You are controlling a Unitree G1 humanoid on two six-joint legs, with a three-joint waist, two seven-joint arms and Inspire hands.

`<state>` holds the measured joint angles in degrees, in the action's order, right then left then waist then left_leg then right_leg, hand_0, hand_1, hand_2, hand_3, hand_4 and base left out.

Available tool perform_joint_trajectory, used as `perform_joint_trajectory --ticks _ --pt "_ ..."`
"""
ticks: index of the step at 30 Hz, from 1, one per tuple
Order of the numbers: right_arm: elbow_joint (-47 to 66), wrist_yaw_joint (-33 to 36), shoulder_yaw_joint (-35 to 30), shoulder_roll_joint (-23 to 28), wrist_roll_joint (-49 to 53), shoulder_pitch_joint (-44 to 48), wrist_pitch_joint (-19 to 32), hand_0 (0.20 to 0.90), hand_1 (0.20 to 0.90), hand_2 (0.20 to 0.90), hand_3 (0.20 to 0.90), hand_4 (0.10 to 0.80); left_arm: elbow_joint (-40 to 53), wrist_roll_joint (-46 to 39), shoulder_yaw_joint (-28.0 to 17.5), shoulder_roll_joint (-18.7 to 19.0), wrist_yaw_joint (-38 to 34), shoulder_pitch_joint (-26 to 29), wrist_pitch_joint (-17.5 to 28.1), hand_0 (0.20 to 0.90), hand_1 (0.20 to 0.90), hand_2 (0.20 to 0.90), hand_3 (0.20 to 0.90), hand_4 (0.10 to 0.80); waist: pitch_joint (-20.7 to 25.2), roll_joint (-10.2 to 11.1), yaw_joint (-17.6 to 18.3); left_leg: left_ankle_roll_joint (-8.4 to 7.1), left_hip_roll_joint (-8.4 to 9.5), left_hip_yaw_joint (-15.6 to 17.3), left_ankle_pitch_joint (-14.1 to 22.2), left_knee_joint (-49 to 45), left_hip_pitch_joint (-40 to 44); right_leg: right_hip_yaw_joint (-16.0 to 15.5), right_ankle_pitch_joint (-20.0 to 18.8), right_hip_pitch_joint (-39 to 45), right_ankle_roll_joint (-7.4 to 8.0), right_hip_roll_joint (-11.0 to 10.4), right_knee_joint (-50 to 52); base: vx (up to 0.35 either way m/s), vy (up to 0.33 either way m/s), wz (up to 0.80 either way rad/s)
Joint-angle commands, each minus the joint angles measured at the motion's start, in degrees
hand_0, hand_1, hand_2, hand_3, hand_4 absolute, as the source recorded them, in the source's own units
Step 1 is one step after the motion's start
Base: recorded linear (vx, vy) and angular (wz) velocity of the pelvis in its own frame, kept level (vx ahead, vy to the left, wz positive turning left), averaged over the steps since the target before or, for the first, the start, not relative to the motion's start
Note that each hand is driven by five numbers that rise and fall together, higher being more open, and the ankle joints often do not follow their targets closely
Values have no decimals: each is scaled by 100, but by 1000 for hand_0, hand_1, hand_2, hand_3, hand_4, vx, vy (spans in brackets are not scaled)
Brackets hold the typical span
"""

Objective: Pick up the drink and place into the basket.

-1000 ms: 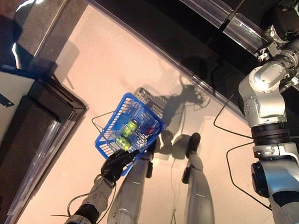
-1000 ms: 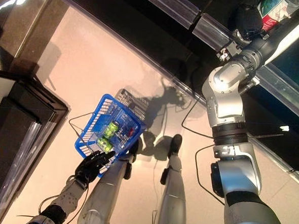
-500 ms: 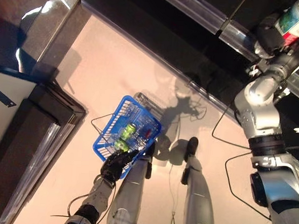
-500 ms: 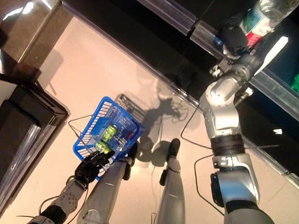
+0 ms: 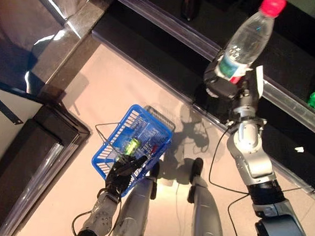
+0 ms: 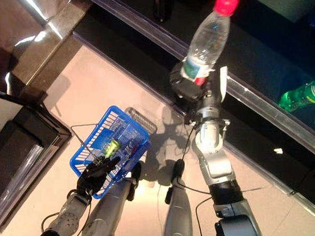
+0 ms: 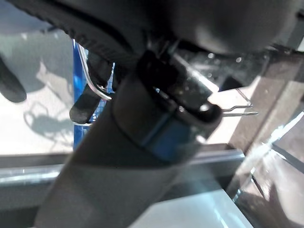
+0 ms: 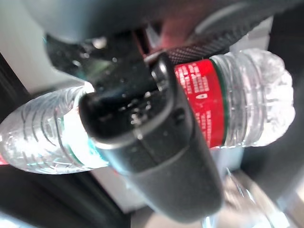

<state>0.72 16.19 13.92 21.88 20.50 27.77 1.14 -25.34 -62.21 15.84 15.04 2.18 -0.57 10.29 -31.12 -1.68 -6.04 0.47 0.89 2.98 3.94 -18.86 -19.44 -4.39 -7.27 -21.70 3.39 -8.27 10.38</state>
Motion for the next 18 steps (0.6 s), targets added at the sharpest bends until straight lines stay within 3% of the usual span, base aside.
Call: perform_joint_trajectory --ticks 1,7,18 --pt "1763 -625 63 -61 269 689 669 300 300 300 200 100 1952 -67 -53 382 839 -50 633 300 300 300 200 100 218 -76 -68 -169 -34 -674 -625 171 116 -361 844 737 -299 -1 757 -13 1 6" --pt "1688 -643 755 -455 410 442 543 300 300 300 200 100 2963 98 296 619 804 18 605 300 300 300 200 100 251 -63 -230 -127 33 -782 -572 204 258 -484 852 1002 -295 -28 674 11 -17 13" --pt "1027 -92 1368 -907 562 553 468 300 300 300 200 100 3823 72 604 872 1068 342 483 300 300 300 200 100 331 -83 -477 -75 132 -1032 -579 294 431 -619 812 1276 -260 -91 478 29 -9 14"
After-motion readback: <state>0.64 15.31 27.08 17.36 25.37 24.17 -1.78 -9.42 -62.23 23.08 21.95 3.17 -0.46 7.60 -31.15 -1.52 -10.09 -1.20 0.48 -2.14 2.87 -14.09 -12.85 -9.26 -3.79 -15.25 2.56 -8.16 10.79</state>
